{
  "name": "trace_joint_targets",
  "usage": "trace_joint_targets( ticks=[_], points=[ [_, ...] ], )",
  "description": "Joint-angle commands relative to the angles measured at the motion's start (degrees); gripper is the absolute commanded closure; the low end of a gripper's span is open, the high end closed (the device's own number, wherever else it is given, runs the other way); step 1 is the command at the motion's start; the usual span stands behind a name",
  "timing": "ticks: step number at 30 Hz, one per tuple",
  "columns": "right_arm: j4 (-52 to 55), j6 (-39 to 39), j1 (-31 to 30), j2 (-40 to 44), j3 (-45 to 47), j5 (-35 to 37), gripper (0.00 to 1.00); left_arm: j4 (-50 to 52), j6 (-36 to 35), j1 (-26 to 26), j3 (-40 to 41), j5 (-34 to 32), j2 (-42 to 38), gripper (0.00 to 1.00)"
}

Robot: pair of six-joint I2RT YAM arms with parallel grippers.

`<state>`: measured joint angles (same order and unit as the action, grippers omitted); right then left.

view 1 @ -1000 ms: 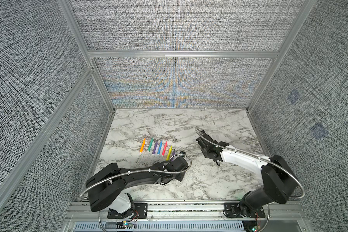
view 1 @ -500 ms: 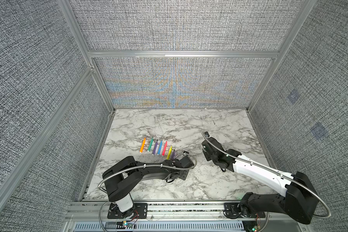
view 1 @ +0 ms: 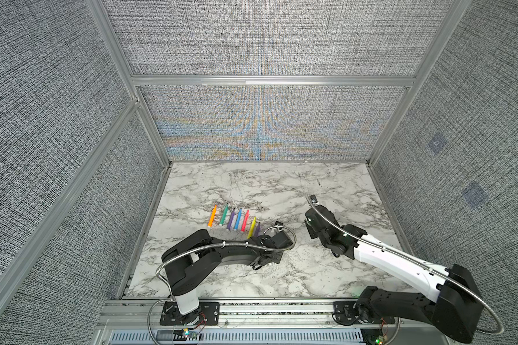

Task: Remove pen caps from pens
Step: Pick up the pen from the center of the table.

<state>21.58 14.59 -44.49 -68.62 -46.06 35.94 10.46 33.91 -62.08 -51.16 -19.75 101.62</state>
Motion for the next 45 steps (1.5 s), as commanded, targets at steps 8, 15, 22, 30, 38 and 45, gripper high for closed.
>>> trace_joint_targets(
  ticks=[8,15,22,30,38,45],
  points=[
    [0.13,1.32,-1.04,1.00,0.23,1.78,0.39,8.71,4.45,-1.82,4.04,5.46,3.50,0.73],
    [0.49,1.74,-1.30,0.91,0.22,2.64,0.38,6.78,5.20,-2.52,5.51,6.03,3.69,0.83],
    [-4.79,1.77,-1.23,6.18,4.10,-0.91,0.29,2.78,5.33,-2.78,9.45,3.50,-4.51,0.84],
    [-29.08,3.41,-0.25,22.27,21.05,-24.75,0.05,-14.46,2.33,-3.10,19.07,4.09,-18.95,0.83],
    [-51.75,15.09,1.27,27.93,34.20,-35.40,0.01,-33.66,-0.47,-4.13,29.57,8.06,-33.45,0.83],
    [-71.05,24.72,2.48,17.86,37.29,-42.93,0.01,-40.23,-2.34,-5.30,33.89,9.31,-43.54,0.83]
  ],
)
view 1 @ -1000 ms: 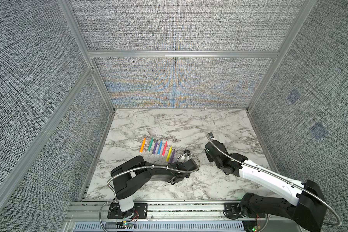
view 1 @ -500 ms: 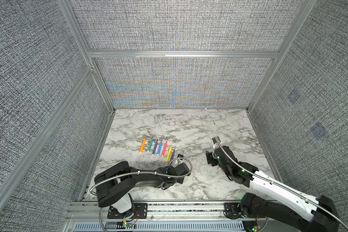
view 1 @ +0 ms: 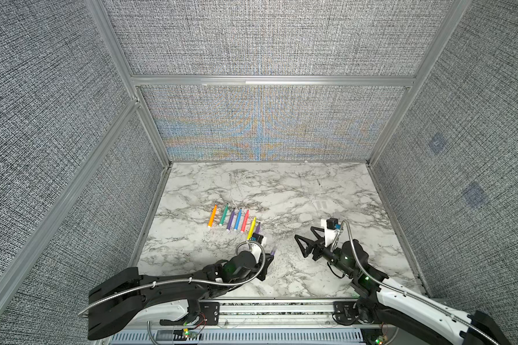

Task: Remove pen caps from pens
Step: Pick up the pen from the center of the table, then open the pen cap on the pen.

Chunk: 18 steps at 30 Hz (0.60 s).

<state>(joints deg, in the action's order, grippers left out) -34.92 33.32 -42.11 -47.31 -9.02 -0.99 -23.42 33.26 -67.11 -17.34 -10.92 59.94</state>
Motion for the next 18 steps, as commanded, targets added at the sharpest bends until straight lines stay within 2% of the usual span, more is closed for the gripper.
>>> trace_joint_targets(
  ticks=[1,4,9,14,18],
  points=[
    [-17.92,7.36,0.08,-5.45,0.37,-7.41,0.01,-6.25,-1.85,-0.47,0.03,-0.22,-2.55,0.83],
    [-26.82,11.15,-0.07,-12.40,0.18,-11.49,0.03,-8.23,-2.73,-0.99,0.35,-0.73,-3.92,0.83],
    [-36.88,14.98,-1.54,-20.55,-1.01,-14.95,0.14,-10.36,-3.96,-1.44,0.07,-0.55,-4.75,0.83],
    [-37.93,14.35,-4.47,-23.52,-3.71,-15.38,0.30,-9.49,-4.76,-1.62,-1.33,-1.76,-4.14,0.83],
    [-36.93,12.94,-7.01,-24.21,-4.84,-14.11,0.36,-7.29,-5.48,-1.62,-3.01,-2.76,-4.13,0.83]
  ],
)
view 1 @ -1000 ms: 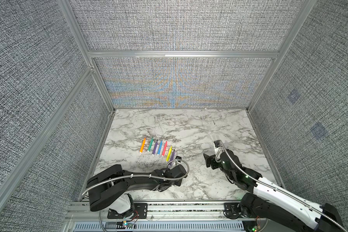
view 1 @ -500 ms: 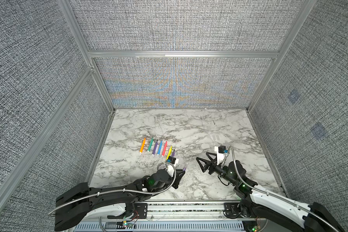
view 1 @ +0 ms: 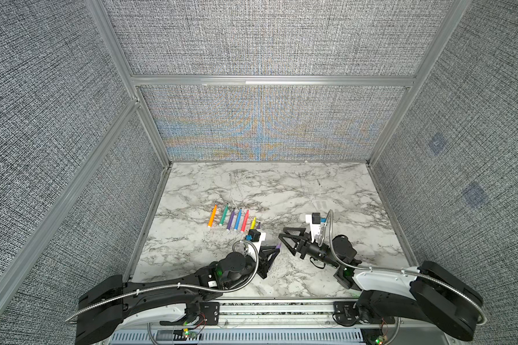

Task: Remove pen caps from pens
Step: Open the pen cap on the pen.

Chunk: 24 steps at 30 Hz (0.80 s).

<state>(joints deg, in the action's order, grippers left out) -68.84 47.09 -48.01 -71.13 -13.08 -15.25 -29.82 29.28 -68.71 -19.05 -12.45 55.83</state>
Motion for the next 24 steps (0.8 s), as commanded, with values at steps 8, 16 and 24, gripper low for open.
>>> trace_joint_targets(
  ticks=[8,16,24],
  points=[
    [-0.54,-3.22,-3.04,-0.80,-2.47,1.79,0.66,-0.15,-2.21,-0.04,-1.78,-1.26,-0.91,0.83],
    [-0.53,-3.75,-3.25,-2.06,-3.00,2.17,0.67,0.20,-2.21,-0.14,-1.34,-1.35,-0.47,0.83],
    [0.07,-4.75,-3.22,-0.92,-2.95,1.26,0.67,-0.32,-1.65,-0.07,-0.12,-1.88,0.11,0.82]
  ],
)
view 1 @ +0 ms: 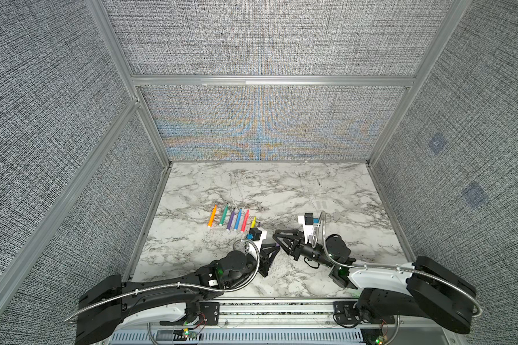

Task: Remove pen caps from pens
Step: Open the pen cap on the pen.

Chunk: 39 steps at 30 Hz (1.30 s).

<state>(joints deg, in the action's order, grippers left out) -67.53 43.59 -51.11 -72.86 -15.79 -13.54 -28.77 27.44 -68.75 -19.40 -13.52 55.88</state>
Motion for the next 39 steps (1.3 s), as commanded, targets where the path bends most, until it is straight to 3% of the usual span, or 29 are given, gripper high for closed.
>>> trace_joint_targets(
  ticks=[1,6,10,12,20,26,29,35,39],
  points=[
    [-0.92,-1.37,-0.08,1.04,-0.29,-0.48,0.69,-1.37,0.18,-0.06,0.30,-0.89,-0.02,0.82],
    [-0.23,-1.99,-0.15,2.01,-0.13,-0.85,0.79,-1.50,0.18,0.00,0.24,-0.90,-0.18,0.82],
    [-0.19,-2.61,-0.47,1.01,-0.67,-1.55,1.00,-1.70,0.07,-0.04,0.00,-0.91,0.27,0.81],
    [-0.19,-2.98,-0.65,0.44,-0.90,-1.18,1.00,-1.66,-0.02,-0.04,-0.28,-0.98,0.67,0.81],
    [3.21,-4.87,-0.94,1.76,-3.36,-0.71,1.00,-1.23,-1.25,-0.04,-1.32,-0.63,2.86,0.47],
    [10.55,-7.86,-1.31,7.45,-5.93,0.87,1.00,-0.47,-1.04,-0.02,-1.87,-0.76,5.33,0.50],
    [13.36,-9.03,-1.45,10.12,-6.48,1.50,1.00,0.64,-0.05,-0.08,-2.03,-1.64,5.72,0.60],
    [16.17,-10.45,-1.53,12.43,-6.49,2.24,1.00,1.71,0.27,-0.02,-2.22,-1.95,4.95,0.68],
    [15.94,-10.62,-1.62,11.38,-6.71,1.85,1.00,1.87,-0.26,-0.07,-2.65,-1.39,5.15,0.84]
  ],
)
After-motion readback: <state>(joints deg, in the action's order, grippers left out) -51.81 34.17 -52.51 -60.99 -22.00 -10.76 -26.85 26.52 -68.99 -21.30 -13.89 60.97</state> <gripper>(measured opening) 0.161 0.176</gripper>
